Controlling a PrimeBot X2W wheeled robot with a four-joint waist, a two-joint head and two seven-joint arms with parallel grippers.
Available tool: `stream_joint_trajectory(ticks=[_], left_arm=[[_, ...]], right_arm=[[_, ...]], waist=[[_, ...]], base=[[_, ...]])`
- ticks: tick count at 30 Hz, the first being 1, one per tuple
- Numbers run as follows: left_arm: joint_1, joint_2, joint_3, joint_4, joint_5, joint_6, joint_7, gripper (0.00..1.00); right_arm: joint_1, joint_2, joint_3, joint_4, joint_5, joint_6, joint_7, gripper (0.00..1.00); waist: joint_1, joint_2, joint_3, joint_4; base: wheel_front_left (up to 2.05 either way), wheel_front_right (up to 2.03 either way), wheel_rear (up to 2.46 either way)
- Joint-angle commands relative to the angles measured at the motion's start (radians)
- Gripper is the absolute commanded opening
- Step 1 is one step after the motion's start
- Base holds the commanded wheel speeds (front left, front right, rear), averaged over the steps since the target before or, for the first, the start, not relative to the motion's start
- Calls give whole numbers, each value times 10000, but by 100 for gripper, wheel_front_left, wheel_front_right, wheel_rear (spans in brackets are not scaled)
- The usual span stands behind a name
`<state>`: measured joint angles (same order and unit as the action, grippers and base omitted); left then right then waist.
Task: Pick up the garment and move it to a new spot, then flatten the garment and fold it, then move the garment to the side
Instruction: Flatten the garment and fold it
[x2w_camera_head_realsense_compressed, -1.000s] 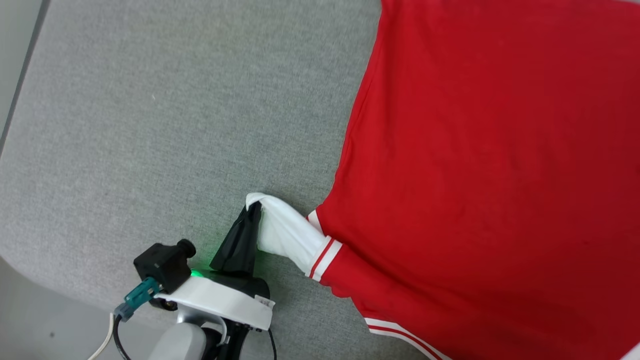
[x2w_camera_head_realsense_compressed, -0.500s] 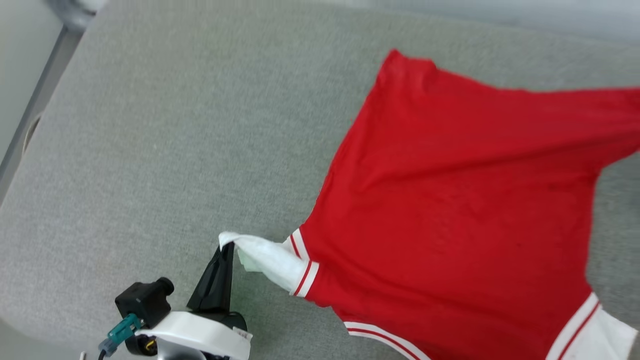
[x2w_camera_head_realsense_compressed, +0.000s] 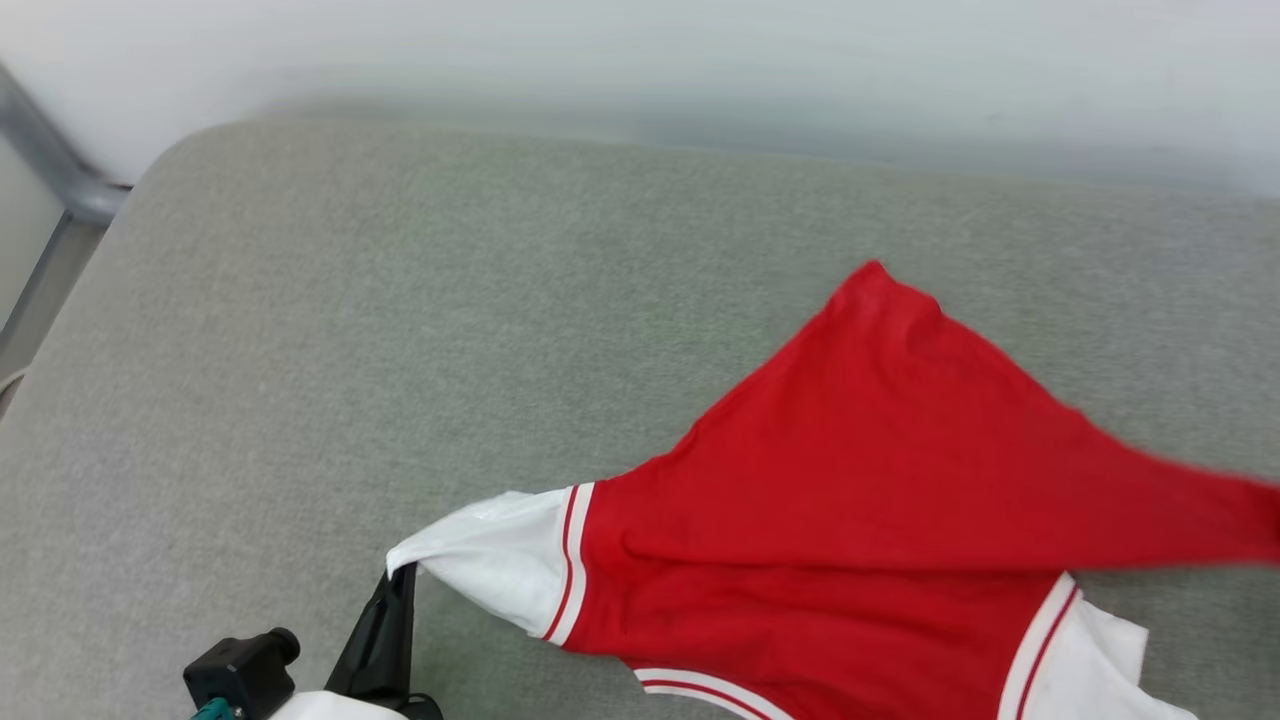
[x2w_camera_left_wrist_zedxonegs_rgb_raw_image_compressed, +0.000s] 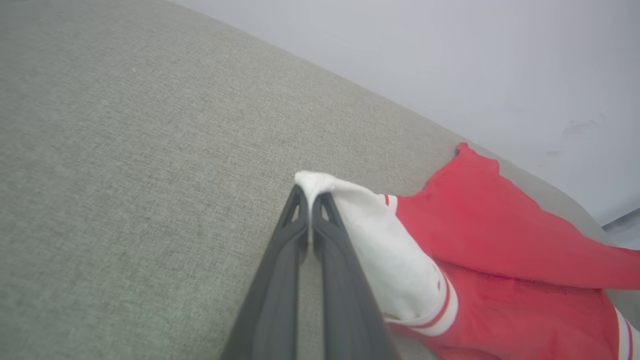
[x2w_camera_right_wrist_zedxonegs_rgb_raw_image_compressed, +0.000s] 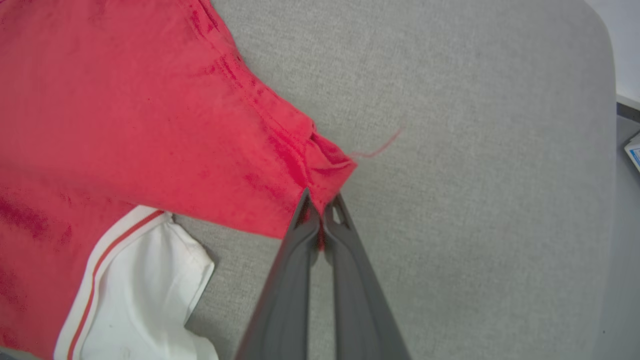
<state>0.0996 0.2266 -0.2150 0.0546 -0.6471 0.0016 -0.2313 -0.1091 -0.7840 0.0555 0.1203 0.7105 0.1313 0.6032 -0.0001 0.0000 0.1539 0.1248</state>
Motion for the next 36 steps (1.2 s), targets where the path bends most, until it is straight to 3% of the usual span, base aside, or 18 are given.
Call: stream_joint_trajectory(ticks=[1,13,19,20,21,22,31,36], left_arm=[[103,63,54,-73,-47,38,27,0],[296,213,94,-43,-145,82,72,0],[327,240,93,13,-179,65,44,0],[338,249,98,25,-188,65,39,0],[337,259,103,33,-201,65,36,0],[338,271,107,34,-206,65,33,0],[231,290,22,-50,-172,62,25,0],[60,246,-63,-133,-116,48,-1,0]], right_arm=[[520,150,-186,-126,28,-11,25,0],[4003,1336,-772,9,173,-13,952,0],[4561,1780,-808,174,130,-12,882,0],[4534,1878,-837,137,138,-12,786,11],[4443,1925,-890,61,141,-12,697,69],[4312,1919,-969,-41,124,-12,611,100],[2834,1598,-1936,-1863,89,-10,-33,100],[1317,1318,-1720,-2639,-106,-10,210,100]], waist=[[1,0,-195,-208],[1,0,-463,-419],[1,0,-485,-436],[1,0,-493,-451],[1,0,-502,-467],[1,0,-509,-479],[1,0,-494,-369],[1,0,-258,-198]], base=[[0,0,0],[0,0,0],[0,0,0],[0,0,0],[0,0,0],[0,0,0],[0,0,0],[0,0,0]])
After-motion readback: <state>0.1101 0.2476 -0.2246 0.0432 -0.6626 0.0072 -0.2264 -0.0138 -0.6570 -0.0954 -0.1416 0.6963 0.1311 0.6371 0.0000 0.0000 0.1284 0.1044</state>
